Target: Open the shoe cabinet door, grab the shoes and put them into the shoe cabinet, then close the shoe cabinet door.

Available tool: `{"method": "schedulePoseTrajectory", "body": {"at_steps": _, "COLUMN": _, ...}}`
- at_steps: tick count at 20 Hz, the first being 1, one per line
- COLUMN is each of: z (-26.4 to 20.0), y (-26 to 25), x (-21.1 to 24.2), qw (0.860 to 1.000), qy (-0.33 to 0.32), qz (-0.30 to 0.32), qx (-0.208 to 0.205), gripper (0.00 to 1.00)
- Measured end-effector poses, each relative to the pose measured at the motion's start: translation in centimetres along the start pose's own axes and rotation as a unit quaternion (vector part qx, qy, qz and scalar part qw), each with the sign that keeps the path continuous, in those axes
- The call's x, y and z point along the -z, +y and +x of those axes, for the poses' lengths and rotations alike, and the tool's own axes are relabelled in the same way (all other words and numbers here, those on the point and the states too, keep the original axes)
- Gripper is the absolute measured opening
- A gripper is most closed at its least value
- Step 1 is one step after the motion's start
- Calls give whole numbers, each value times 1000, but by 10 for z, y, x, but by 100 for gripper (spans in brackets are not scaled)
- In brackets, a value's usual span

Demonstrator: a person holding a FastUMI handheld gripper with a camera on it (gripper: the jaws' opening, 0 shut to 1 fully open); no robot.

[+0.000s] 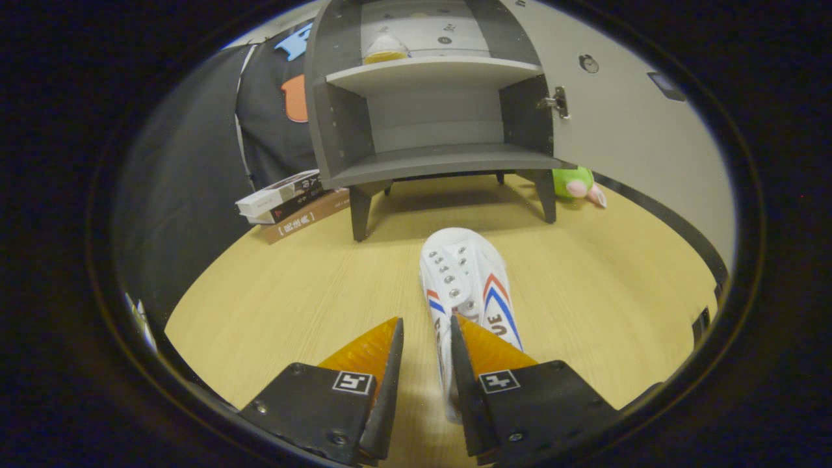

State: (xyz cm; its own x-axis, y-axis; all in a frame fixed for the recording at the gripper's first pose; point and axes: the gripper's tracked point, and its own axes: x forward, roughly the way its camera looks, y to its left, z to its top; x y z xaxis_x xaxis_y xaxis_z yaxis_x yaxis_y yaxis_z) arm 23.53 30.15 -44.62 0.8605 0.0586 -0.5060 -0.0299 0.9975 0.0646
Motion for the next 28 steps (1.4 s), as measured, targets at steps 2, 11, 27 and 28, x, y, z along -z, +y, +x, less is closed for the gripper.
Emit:
{"method": "schedulePoseTrajectory", "body": {"at_steps": 2, "z": 12, "y": -8, "x": -2, "qw": 1000, "qy": -4, "qz": 14, "qx": 25, "gripper": 43}}
{"method": "schedulePoseTrajectory", "body": {"at_steps": 11, "z": 26, "y": -11, "x": -26, "qw": 998, "qy": -53, "qz": 30, "qx": -13, "gripper": 6}}
{"method": "schedulePoseTrajectory", "body": {"at_steps": 27, "z": -144, "y": -12, "x": -137, "qw": 977, "qy": -213, "qz": -28, "qx": -13, "gripper": 6}}
{"method": "schedulePoseTrajectory", "body": {"at_steps": 28, "z": -156, "y": -15, "x": -150, "qw": 974, "qy": -225, "qz": -30, "qx": -12, "gripper": 6}}
